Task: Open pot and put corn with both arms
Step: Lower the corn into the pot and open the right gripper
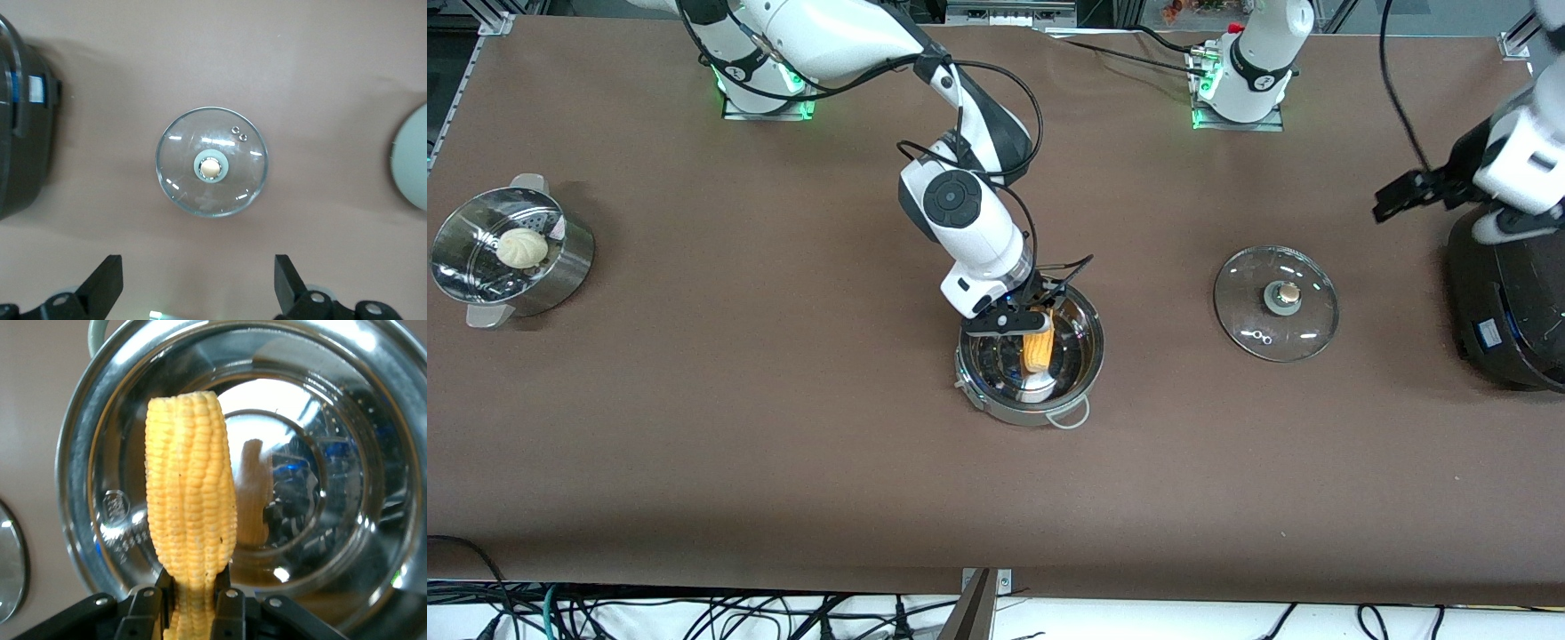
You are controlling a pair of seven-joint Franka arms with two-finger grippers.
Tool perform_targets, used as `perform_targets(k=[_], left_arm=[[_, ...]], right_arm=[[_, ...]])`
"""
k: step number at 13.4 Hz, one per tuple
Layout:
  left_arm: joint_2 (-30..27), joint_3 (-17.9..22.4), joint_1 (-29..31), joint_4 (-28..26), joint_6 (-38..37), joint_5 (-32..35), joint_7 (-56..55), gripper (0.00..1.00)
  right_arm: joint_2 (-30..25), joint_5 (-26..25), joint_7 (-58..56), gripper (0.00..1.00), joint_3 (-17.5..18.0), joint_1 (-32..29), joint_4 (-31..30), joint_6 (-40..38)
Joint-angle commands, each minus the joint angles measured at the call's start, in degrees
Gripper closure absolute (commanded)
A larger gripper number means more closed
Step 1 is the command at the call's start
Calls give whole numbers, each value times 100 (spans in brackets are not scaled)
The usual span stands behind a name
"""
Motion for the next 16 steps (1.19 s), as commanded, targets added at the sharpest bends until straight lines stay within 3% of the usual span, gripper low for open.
perform_targets(k=[1,3,4,5,6,7,10,13,16], left_arm=[[238,4,13,465,-259,-86,96,0],[238,-13,13,474,-259,-87,96,0],[238,-30,13,483,-259,-87,96,0],[247,-39,13,483,-259,-78,113,0],[256,-39,13,526,-259,-78,131,0],[299,-22,5,631,-259,-69,140,0],[326,-13,-13,676,-259,-86,96,0],[616,-13,-101,965,-259,-78,61,0],[643,-13,-92,993,-276,-87,69,0]], right_arm=[[285,-115,48,98,-18,36,242,238],[365,-115,49,90,-18,53,242,282],[409,-159,83,10,-26,97,233,291],[426,-603,40,0,-61,219,233,335],[401,-1477,57,0,-62,334,224,327],[357,-1808,136,0,-44,326,224,300],[155,-1759,172,0,-70,247,224,169],[-415,-1741,119,0,-9,-60,233,-821],[-881,-1312,-74,0,-70,-218,224,-1613]])
